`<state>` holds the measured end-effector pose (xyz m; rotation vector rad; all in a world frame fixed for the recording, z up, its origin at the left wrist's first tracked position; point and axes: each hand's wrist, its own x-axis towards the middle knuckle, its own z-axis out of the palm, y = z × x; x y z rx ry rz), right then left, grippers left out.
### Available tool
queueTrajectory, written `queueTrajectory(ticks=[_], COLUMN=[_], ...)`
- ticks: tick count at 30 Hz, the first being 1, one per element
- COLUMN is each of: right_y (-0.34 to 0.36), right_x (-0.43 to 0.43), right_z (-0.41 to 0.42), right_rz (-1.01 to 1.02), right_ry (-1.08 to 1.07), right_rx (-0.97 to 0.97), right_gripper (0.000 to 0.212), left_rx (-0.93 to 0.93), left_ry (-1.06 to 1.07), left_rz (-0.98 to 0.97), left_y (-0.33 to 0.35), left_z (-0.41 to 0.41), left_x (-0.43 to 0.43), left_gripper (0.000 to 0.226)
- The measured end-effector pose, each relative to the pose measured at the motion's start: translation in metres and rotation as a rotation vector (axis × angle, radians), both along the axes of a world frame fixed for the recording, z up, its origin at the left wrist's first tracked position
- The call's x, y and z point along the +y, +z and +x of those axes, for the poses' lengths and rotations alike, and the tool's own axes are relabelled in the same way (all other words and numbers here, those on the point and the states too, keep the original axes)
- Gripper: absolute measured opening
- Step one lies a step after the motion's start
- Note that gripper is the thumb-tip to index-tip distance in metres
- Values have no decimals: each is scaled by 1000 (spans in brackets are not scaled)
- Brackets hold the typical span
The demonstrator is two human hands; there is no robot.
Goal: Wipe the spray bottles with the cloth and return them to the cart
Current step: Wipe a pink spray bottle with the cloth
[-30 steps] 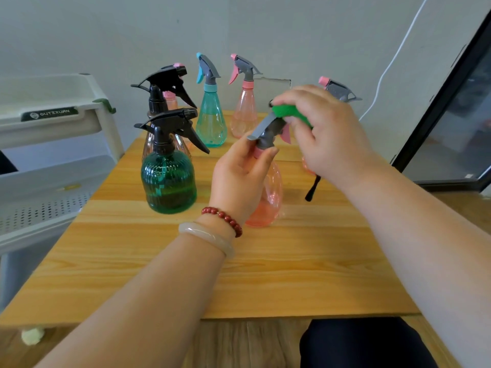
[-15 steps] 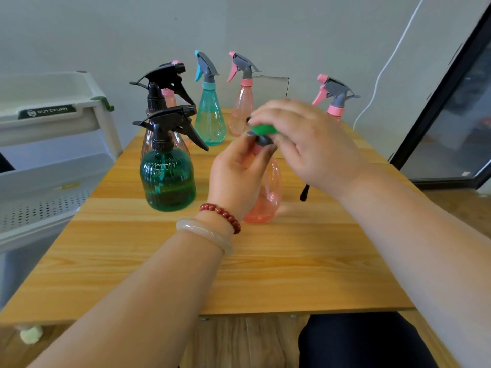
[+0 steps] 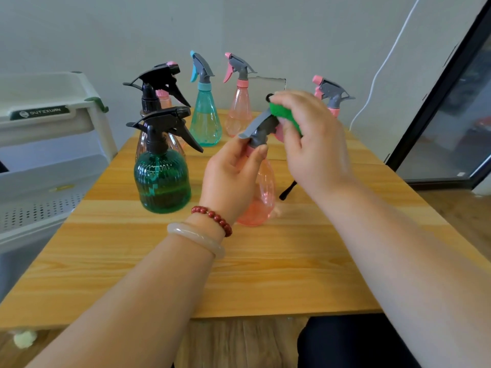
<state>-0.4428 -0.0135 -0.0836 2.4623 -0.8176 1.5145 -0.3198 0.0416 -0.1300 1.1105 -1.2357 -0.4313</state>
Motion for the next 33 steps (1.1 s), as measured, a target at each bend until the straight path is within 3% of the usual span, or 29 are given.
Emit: queueTrajectory(ticks=[4, 8, 12, 17, 24, 33], right_y=[-20, -21, -22, -24, -51, -40], right_x=[6, -1, 6, 12, 7, 18], right_z=[1, -7, -9, 3, -1, 7], right_rz=[-162, -99, -164, -126, 70, -98], right_ry=[29, -105, -96, -20, -16, -67], right_rx=[114, -46, -158, -167, -83, -237], right_gripper=[35, 35, 30, 24, 21, 21], left_rx=[-20, -3, -6, -96, -107, -81], left_ry=[-61, -115, -191, -105, 13, 3], left_rz=[28, 79, 85, 41, 46, 28], left_y=[5, 13, 28, 51, 43, 39], left_z=[8, 15, 23, 17, 17, 16], left_x=[6, 8, 13, 7, 4, 3], left_gripper=[13, 23, 55, 22, 23, 24])
